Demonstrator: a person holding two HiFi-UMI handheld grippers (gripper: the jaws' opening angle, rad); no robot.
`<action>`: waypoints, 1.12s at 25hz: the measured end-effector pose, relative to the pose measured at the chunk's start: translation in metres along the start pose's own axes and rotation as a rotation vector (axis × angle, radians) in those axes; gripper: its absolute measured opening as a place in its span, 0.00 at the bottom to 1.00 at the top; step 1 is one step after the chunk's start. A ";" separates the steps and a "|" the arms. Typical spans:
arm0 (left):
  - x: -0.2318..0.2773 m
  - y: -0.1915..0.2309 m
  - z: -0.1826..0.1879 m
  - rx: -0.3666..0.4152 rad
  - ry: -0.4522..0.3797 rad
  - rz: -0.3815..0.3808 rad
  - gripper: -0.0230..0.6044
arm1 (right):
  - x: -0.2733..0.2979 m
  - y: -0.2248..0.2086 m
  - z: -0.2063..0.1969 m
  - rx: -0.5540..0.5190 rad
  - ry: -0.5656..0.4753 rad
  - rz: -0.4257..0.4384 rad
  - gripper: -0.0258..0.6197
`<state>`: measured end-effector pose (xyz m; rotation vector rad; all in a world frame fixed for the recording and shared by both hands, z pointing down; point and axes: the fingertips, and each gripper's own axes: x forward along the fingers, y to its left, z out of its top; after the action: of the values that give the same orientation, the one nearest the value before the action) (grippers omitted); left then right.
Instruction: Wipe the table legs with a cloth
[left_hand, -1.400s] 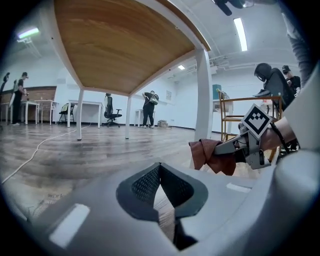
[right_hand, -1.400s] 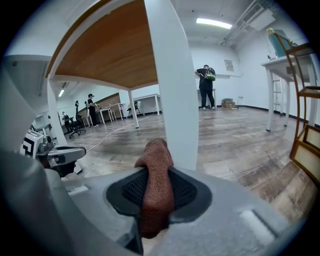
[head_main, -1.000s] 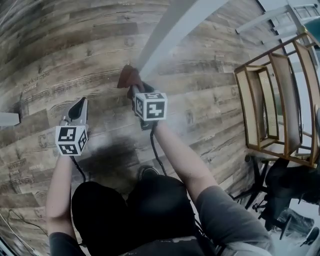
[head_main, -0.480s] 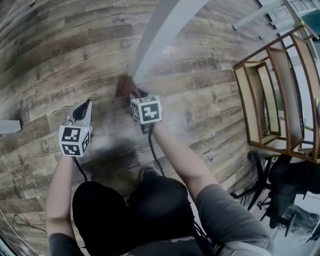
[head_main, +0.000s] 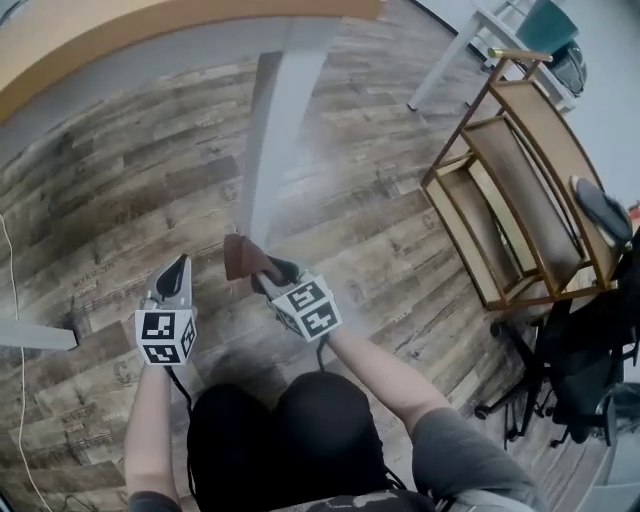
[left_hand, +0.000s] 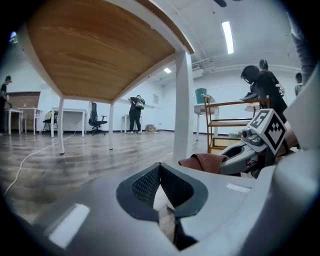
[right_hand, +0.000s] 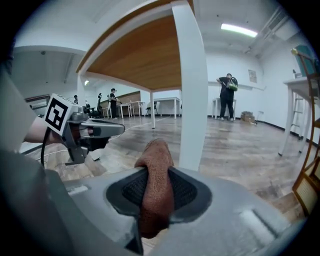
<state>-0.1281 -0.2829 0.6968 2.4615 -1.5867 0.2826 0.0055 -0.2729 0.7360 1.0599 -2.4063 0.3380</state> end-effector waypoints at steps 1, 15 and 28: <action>0.003 -0.008 0.019 0.017 -0.028 -0.022 0.07 | -0.010 -0.003 0.015 -0.012 -0.035 -0.006 0.17; -0.013 -0.071 0.243 0.109 -0.326 -0.148 0.07 | -0.190 -0.049 0.275 -0.048 -0.643 -0.151 0.17; 0.005 -0.071 0.178 0.098 -0.282 -0.146 0.07 | -0.142 -0.076 0.224 0.006 -0.521 -0.205 0.17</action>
<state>-0.0522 -0.3062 0.5228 2.7786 -1.5119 -0.0116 0.0699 -0.3268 0.4730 1.5351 -2.6994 -0.0087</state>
